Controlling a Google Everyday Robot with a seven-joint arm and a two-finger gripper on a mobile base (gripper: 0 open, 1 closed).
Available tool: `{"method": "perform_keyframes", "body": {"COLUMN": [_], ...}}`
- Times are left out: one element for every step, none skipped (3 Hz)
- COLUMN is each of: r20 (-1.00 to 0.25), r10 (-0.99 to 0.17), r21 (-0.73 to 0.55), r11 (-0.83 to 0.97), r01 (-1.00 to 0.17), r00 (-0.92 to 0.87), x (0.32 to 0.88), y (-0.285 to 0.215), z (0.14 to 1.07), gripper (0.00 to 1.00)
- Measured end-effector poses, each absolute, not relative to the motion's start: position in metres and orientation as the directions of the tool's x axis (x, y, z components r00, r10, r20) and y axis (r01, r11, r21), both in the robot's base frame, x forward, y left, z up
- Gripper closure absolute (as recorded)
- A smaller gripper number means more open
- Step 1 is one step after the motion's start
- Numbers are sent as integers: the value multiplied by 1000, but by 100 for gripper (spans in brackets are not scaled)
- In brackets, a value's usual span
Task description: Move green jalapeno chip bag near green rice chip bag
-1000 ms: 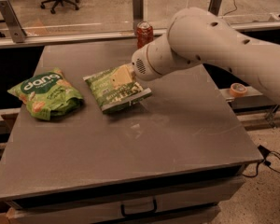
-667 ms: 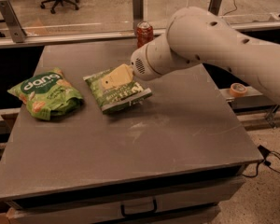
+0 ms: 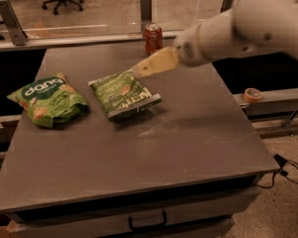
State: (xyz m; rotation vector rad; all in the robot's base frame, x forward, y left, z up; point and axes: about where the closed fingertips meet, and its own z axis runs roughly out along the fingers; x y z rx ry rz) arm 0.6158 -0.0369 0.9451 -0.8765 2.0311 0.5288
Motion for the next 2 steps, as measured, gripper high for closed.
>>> {"method": "perform_keyframes", "body": {"r20": [-857,-857], "r10": [-409,-472], "r21": [-15,-109], "r11": [627,557], "r01": [-779,-823], "r00": [-313,-206], "x": [599,587], "y": [-104,-109], "z": [1000,1035], "gripper": [0,0]}}
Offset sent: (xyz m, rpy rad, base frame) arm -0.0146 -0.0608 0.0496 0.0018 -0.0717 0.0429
